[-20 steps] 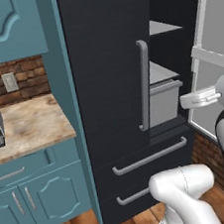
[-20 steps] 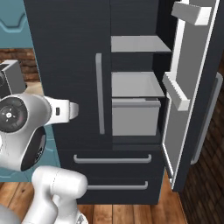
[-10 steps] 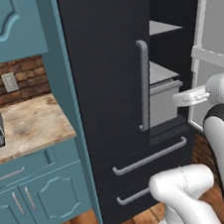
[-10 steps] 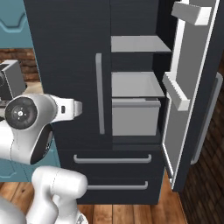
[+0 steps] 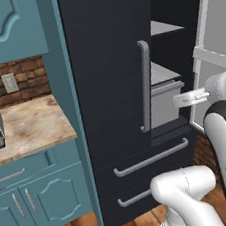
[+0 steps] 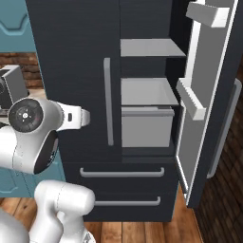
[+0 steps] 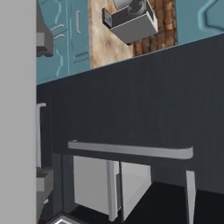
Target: Place one of the steaks on the plate and the other in the bowl. Then place the bowl in the fridge.
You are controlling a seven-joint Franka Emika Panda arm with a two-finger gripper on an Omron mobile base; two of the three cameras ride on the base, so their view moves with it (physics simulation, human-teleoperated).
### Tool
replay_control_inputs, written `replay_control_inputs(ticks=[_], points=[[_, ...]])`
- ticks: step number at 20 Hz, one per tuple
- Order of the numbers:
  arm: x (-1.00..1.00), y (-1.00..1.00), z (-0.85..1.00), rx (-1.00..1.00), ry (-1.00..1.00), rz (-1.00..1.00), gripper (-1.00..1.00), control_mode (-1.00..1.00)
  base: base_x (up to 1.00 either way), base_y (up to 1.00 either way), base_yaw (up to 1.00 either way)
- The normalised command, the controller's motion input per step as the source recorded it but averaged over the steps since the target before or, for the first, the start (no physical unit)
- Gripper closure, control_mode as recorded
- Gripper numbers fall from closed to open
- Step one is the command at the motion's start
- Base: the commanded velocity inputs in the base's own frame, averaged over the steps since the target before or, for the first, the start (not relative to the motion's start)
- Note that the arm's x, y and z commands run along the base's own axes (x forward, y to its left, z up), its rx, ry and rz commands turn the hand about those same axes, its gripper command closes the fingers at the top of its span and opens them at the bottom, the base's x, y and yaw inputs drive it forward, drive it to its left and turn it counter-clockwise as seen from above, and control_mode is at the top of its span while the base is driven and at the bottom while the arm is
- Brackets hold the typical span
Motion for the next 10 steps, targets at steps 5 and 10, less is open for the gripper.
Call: replay_control_inputs(ticks=[5, 10], points=[[0.16, 0.0, -0.06, 0.0, 0.03, 0.0, -1.0, -1.0, 0.0, 0.0, 0.0], [0.4, -0.01, 0.0, 0.01, 0.0, 0.0, -1.0, -1.0, 0.0, 0.0, 0.0]])
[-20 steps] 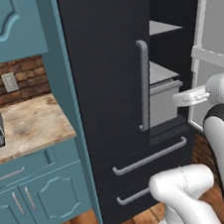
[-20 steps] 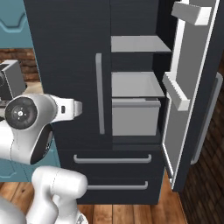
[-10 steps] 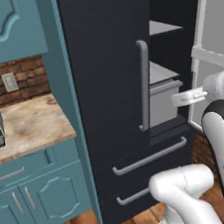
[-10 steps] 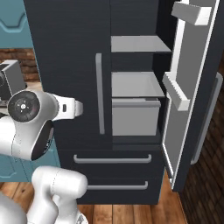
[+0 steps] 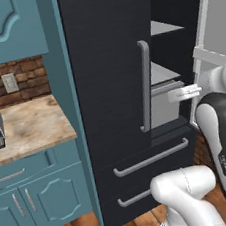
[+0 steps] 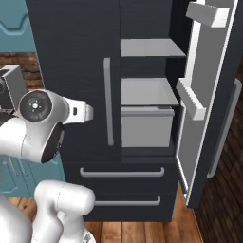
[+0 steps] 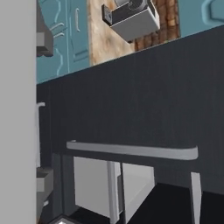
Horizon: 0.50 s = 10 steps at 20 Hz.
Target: Place one of the steaks on the plate and the other in the bowl. Then place the bowl in the fridge.
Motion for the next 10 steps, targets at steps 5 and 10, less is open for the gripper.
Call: replay_control_inputs(ticks=[5, 10], points=[[0.61, -0.18, 0.0, 0.05, 0.04, 0.01, -1.0, -1.0, 0.0, 0.0, 0.0], [0.53, -0.26, 0.0, 0.03, 0.14, 0.05, -1.0, -1.0, 0.0, 0.0, 0.0]])
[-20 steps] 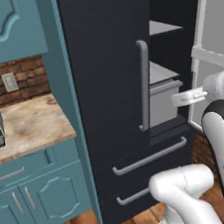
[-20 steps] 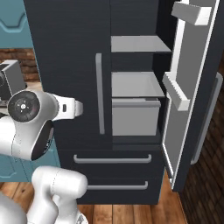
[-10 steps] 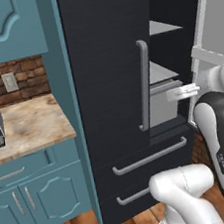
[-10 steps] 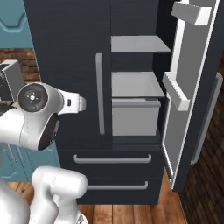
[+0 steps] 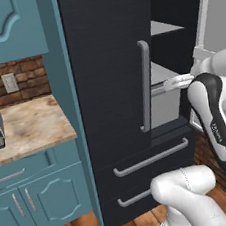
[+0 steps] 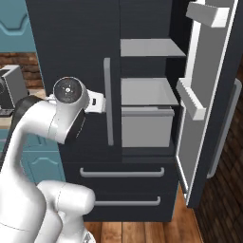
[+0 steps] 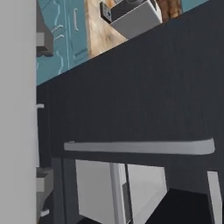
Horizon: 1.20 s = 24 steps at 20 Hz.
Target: Place one of the steaks on the plate and the other in the bowl. Then place the bowl in the fridge.
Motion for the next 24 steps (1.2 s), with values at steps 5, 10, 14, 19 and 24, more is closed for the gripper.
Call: replay_control_inputs(ticks=[5, 10, 14, 19, 24], points=[[0.55, -0.02, -0.03, 0.0, 0.04, 0.08, -1.0, -1.0, 0.0, 0.0, 0.0], [0.34, 0.0, -0.19, 0.0, -0.15, 0.06, -1.0, -1.0, 0.0, 0.0, 0.0], [0.43, 0.0, -0.23, 0.0, -0.19, 0.04, -1.0, -1.0, 0.0, 0.0, 0.0], [0.59, 0.0, -0.04, 0.0, -0.02, 0.0, -1.0, -1.0, 0.0, 0.0, 0.0], [0.72, 0.0, 0.0, 0.02, 0.0, 0.02, -1.0, -1.0, 0.0, 0.0, 0.0]])
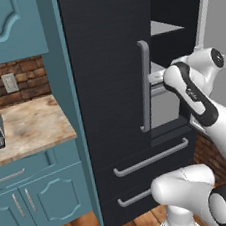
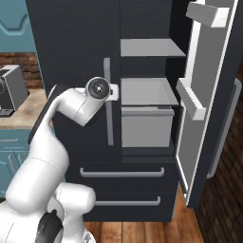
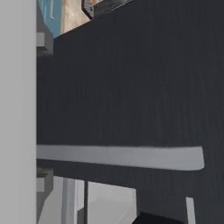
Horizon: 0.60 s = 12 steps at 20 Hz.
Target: Place one of the steaks on the plate and the other in the bowl. Then place the bowl in the fridge.
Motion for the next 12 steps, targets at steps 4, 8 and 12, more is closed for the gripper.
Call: replay_control_inputs(ticks=[4, 8, 12], points=[[0.74, -0.07, 0.0, 0.02, 0.01, 0.06, -1.0, -1.0, 0.0, 0.0, 0.0], [0.75, -0.05, -0.04, 0.02, 0.0, 0.09, -1.0, -1.0, 0.0, 0.0, 0.0], [0.72, -0.04, -0.07, 0.01, 0.0, 0.09, -1.0, -1.0, 0.0, 0.0, 0.0]])
